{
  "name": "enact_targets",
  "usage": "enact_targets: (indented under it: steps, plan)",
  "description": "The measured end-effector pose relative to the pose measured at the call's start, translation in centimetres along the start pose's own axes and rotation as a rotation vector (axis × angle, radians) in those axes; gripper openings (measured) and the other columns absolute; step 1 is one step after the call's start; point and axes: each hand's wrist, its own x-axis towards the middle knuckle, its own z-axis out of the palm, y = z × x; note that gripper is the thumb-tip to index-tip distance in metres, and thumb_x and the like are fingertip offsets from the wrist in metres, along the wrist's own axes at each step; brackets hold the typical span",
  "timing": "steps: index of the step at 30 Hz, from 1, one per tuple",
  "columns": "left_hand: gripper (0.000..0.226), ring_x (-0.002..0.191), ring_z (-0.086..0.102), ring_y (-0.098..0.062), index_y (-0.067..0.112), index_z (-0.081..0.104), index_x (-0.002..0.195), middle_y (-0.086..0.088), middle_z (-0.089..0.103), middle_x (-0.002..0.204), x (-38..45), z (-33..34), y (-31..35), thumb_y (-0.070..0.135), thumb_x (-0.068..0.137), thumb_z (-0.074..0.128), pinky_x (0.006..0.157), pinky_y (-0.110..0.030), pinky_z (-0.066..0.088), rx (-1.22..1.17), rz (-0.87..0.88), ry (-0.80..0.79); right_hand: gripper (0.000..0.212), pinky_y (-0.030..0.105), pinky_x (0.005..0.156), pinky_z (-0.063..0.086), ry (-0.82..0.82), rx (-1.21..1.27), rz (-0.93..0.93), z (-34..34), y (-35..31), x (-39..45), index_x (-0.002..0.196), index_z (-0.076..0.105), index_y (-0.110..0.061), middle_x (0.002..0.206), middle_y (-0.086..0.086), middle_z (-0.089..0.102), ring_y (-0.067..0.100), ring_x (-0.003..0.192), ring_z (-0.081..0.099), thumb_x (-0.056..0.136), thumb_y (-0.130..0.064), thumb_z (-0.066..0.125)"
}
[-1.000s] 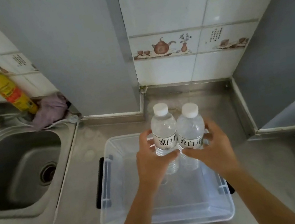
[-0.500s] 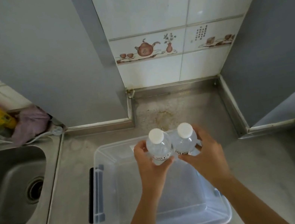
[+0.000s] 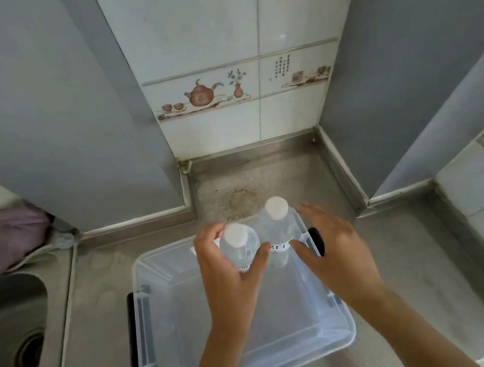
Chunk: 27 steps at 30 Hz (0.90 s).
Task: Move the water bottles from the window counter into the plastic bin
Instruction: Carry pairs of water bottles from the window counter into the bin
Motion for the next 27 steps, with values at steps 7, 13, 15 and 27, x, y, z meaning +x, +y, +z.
enact_targets:
  steps: [7,13,15,27]
  plan:
    - [0.042,0.124,0.055,-0.023,0.022,0.063,0.122,-0.004,0.063,0.130,-2.3,-0.2,3.5,0.052,0.094,0.052,0.112,-0.062,0.022,0.588,0.590,-0.099,0.033,0.040,0.065,0.057,0.303,-0.196,-0.006,-4.0,-0.1,-6.2,0.119,0.063,-0.017,0.127,0.003,0.064,0.027,0.110,0.063,0.090,-0.032,0.063]
    - [0.045,0.121,0.061,-0.023,0.018,0.068,0.122,-0.001,0.067,0.127,-6.5,2.2,8.1,0.047,0.095,0.046,0.109,-0.056,0.036,0.527,0.653,-0.323,0.044,0.043,0.087,0.054,0.413,-0.326,0.080,-7.4,1.8,-14.0,0.125,0.062,-0.012,0.131,0.007,0.061,0.029,0.120,0.057,0.090,-0.038,0.050]
    - [0.046,0.119,0.062,-0.023,0.017,0.068,0.124,0.000,0.067,0.126,-8.4,3.2,10.0,0.045,0.095,0.045,0.105,-0.054,0.041,0.491,0.701,-0.395,0.046,0.046,0.097,0.048,0.443,-0.344,0.138,-8.5,2.7,-17.0,0.128,0.060,-0.014,0.135,0.007,0.059,0.030,0.127,0.051,0.091,-0.040,0.049]
    - [0.054,0.113,0.067,-0.024,0.016,0.066,0.128,-0.005,0.069,0.126,-28.3,5.1,19.4,0.049,0.092,0.043,0.096,-0.053,0.052,0.331,1.035,-0.793,0.055,0.050,0.102,0.041,0.649,-0.431,0.572,-12.9,6.7,-40.9,0.132,0.056,-0.013,0.137,0.009,0.056,0.032,0.130,0.048,0.092,-0.048,0.040]
